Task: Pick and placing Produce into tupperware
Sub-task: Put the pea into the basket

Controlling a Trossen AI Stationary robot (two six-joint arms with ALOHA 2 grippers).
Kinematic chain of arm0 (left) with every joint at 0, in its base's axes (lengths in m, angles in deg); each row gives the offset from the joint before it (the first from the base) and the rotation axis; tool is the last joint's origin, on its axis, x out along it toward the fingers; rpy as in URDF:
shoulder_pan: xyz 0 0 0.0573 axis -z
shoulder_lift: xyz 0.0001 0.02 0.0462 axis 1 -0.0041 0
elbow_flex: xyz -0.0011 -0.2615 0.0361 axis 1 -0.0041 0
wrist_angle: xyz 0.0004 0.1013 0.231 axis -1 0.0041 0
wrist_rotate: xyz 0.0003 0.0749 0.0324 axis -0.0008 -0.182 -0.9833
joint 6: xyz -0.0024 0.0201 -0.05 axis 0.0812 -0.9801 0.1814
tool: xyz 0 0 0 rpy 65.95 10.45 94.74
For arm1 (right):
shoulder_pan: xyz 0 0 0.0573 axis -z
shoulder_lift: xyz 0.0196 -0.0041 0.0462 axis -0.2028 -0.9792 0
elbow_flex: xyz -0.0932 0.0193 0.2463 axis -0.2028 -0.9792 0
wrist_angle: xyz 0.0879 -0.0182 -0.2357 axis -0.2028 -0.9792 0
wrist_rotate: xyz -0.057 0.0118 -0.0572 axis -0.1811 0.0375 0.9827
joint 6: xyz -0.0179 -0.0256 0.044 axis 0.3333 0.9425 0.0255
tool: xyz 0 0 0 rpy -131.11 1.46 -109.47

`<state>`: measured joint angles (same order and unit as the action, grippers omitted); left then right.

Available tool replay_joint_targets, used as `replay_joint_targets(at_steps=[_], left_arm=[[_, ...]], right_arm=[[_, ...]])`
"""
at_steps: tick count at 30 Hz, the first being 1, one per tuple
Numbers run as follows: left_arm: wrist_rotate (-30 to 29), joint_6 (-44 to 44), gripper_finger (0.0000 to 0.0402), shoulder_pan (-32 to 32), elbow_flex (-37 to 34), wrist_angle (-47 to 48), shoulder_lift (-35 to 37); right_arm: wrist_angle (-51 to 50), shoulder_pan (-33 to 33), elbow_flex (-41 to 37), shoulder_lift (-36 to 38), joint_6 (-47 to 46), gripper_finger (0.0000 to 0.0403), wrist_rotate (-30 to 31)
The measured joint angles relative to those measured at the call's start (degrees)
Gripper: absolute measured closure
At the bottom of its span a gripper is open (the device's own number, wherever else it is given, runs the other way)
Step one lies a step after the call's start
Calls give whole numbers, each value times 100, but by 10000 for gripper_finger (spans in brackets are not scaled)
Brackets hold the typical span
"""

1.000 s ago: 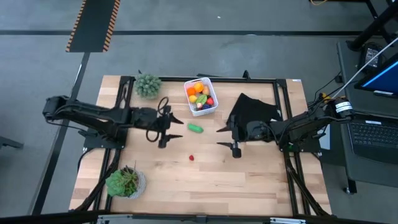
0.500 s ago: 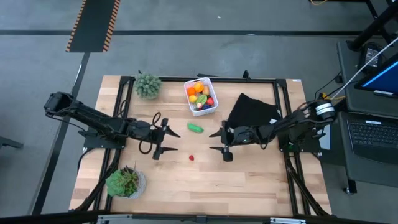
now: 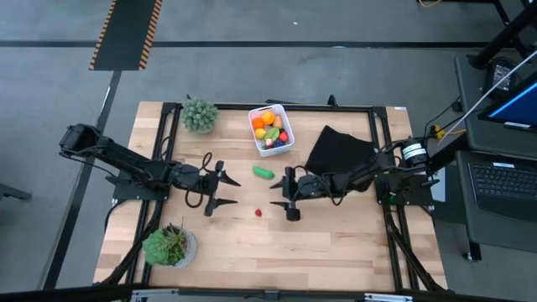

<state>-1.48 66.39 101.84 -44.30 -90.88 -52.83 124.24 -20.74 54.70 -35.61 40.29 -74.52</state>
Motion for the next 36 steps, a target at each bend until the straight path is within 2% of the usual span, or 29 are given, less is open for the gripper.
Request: replay_joint_targets(at_steps=[3, 9, 13, 21, 28, 32, 36], left_arm=[[0, 0, 135, 0, 0, 66, -2], [2, 0, 135, 0, -2, 151, -2], [2, -25, 135, 0, -2, 171, -2], [0, -42, 135, 0, -2, 341, -2], [2, -44, 135, 0, -2, 406, -2], [2, -46, 135, 0, -4, 507, -4], [2, -47, 135, 0, -4, 546, -4]], right_arm=[[-25, 30, 150, -19, 39, 146, 0], [-34, 225, 483, -18, 717, 146, 249], [-194, 443, 655, -18, 733, 146, 227], [-2683, 833, 1581, -22, 323, 146, 200], [-3120, 875, 2042, -176, 321, 146, 183], [-3508, 879, 2380, -595, 336, 146, 202], [-4057, 877, 2815, -1017, 459, 146, 515]])
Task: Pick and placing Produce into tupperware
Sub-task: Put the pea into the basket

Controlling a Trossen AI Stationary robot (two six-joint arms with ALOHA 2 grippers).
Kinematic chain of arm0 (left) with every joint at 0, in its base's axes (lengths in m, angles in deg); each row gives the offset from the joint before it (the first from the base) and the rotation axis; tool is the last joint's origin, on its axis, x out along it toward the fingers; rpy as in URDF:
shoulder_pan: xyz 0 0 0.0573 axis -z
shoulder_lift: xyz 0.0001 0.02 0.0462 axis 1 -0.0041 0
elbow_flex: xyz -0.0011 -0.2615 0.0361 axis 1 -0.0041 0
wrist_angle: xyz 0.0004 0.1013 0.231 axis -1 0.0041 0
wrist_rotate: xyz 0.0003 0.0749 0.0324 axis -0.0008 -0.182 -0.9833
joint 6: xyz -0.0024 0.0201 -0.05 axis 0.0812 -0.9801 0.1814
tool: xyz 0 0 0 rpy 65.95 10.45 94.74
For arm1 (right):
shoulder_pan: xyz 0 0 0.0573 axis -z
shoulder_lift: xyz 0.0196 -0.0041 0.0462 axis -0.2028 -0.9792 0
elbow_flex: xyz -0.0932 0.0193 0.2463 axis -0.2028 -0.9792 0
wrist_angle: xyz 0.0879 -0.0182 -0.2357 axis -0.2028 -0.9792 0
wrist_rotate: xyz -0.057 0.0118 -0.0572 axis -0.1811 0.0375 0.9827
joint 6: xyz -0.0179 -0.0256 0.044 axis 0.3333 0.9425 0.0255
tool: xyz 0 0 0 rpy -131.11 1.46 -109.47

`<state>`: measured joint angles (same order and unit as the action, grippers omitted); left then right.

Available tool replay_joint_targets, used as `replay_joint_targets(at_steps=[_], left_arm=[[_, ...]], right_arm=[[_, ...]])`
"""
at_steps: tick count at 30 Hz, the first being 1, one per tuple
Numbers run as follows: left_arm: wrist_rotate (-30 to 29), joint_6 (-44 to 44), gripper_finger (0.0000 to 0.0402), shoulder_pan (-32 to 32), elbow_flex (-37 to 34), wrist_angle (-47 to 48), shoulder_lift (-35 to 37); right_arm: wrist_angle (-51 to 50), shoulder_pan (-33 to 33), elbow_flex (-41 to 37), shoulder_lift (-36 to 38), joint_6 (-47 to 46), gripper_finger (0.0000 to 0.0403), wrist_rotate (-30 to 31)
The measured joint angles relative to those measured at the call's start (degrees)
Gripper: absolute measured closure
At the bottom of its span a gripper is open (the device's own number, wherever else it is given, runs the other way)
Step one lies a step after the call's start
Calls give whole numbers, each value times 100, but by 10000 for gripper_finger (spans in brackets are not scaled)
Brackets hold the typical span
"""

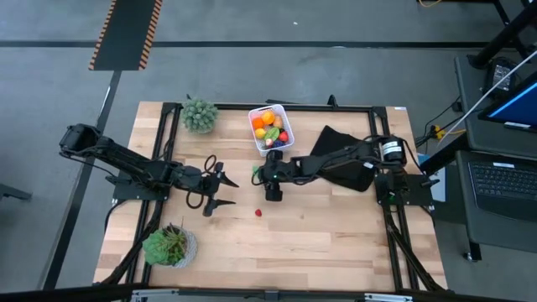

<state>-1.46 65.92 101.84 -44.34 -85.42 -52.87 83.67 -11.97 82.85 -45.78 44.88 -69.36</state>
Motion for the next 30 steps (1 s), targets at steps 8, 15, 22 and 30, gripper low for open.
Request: replay_joint_targets(at_steps=[8, 15, 22, 30], left_arm=[[0, -104, 135, 0, 0, 71, 0], [0, -106, 135, 0, 0, 85, 0], [-1, -108, 135, 0, 0, 85, 0], [-2, -108, 135, 0, 0, 87, 0]], right_arm=[[-152, 3, 282, -217, 116, 146, 266], [-470, 28, 285, -320, -172, 146, 270], [-420, 24, 288, -441, -171, 146, 311], [-426, 17, 288, -450, -254, 147, 442]])
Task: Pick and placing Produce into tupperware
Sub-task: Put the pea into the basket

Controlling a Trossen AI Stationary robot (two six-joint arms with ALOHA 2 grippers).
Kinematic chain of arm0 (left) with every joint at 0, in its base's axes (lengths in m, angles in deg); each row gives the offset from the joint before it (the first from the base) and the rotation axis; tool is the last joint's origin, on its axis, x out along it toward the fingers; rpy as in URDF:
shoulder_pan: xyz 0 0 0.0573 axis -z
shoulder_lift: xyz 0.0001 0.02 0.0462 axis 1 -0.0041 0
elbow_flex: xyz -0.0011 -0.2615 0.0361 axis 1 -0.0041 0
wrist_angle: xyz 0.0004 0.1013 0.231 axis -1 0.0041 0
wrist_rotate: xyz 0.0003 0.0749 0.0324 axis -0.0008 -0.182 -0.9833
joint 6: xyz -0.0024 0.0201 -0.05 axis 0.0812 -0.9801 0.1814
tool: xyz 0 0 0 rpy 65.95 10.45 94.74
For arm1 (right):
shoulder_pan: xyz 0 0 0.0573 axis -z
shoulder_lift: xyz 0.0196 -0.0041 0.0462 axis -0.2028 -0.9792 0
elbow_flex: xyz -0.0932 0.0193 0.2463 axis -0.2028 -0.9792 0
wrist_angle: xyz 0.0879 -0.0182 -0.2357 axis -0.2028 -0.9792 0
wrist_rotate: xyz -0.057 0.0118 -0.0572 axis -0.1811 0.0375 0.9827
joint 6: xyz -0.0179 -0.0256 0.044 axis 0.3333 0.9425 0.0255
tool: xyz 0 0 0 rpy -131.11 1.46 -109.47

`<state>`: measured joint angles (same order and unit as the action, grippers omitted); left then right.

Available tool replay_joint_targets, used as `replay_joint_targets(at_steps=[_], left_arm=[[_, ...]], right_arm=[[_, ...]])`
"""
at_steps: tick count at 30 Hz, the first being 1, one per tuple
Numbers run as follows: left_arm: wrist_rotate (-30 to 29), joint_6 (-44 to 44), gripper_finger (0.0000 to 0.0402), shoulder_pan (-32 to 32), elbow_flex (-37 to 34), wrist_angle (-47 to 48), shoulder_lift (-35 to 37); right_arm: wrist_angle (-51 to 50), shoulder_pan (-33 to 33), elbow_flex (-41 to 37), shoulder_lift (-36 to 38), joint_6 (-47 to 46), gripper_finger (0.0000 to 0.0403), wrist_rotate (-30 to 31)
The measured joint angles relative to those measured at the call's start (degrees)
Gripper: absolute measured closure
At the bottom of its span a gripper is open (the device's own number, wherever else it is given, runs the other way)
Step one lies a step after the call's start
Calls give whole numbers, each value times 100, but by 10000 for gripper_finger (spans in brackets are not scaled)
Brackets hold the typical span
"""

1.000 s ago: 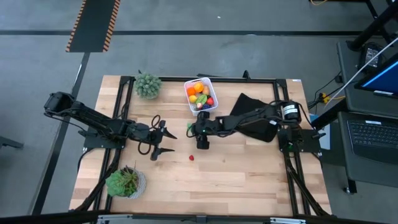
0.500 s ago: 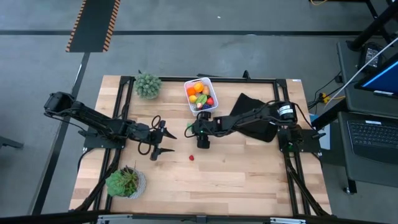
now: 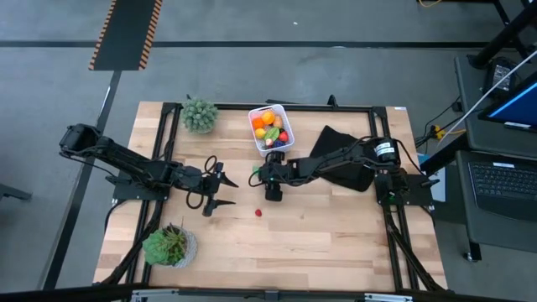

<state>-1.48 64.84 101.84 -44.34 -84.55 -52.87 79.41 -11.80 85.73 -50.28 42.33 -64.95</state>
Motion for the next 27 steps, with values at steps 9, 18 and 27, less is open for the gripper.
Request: replay_joint_targets(at_steps=[9, 18, 27], left_arm=[[0, 0, 135, 0, 0, -1, 0], [0, 0, 135, 0, 1, 0, 0], [0, 2, 135, 0, 2, 0, 0]], right_arm=[[0, -2, -2, -13, -85, 234, -39], [7, -33, -2, -15, -78, 271, 46], [-116, -33, -35, 137, -61, 265, 44]])
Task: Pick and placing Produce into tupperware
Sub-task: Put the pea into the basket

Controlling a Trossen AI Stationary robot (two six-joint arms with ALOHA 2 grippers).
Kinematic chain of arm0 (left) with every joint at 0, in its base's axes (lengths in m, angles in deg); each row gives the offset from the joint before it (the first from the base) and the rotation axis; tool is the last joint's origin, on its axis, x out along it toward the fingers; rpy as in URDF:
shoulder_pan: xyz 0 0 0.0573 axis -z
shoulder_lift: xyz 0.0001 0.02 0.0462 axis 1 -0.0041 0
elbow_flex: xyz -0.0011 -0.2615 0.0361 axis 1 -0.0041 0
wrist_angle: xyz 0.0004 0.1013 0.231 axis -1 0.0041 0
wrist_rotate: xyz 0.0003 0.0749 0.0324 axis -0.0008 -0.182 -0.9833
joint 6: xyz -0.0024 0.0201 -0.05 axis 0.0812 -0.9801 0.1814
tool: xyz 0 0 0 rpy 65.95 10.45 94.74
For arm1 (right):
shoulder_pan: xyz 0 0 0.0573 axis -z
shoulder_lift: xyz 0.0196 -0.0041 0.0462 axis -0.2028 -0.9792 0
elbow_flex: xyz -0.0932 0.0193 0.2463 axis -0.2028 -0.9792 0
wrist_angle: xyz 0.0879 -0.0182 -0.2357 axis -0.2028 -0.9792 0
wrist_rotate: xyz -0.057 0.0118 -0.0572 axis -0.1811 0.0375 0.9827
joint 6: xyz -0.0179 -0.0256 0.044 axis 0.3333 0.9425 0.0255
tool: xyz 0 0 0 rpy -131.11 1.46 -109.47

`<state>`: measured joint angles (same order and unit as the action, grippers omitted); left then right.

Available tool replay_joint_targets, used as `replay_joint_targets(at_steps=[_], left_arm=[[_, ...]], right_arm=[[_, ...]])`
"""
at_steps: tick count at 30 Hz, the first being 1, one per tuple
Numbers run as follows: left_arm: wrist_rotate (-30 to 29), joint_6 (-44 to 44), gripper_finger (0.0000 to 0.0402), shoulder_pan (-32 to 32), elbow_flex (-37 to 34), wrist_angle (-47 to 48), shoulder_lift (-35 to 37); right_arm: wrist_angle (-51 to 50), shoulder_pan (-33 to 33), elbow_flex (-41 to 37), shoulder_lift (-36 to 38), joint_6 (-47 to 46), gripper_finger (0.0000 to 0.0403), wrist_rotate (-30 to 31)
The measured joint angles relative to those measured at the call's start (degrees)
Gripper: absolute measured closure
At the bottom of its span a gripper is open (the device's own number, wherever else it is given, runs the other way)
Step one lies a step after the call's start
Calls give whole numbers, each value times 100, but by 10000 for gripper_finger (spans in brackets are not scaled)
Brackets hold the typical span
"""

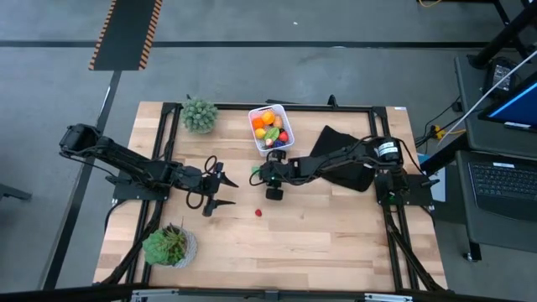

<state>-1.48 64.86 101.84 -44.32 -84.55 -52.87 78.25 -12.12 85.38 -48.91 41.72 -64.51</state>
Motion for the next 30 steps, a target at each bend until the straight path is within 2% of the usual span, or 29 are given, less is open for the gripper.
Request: replay_joint_targets(at_steps=[2, 13, 17, 21, 30], left_arm=[[0, 0, 135, 0, 0, 0, 0], [0, 0, 135, 0, 0, 0, 0], [0, 0, 135, 0, 0, -2, 0], [-1, 0, 135, 0, 0, -26, 0], [-2, -39, 135, -11, 4, -329, 2]], right_arm=[[28, -15, 0, 157, 7, 276, 2], [101, -36, -4, 1193, 29, 267, -9], [377, -20, -297, 1662, 158, 274, -10], [976, -9, -946, 2212, 155, 275, -24], [3998, 63, -3201, 3377, 184, 273, -472]])
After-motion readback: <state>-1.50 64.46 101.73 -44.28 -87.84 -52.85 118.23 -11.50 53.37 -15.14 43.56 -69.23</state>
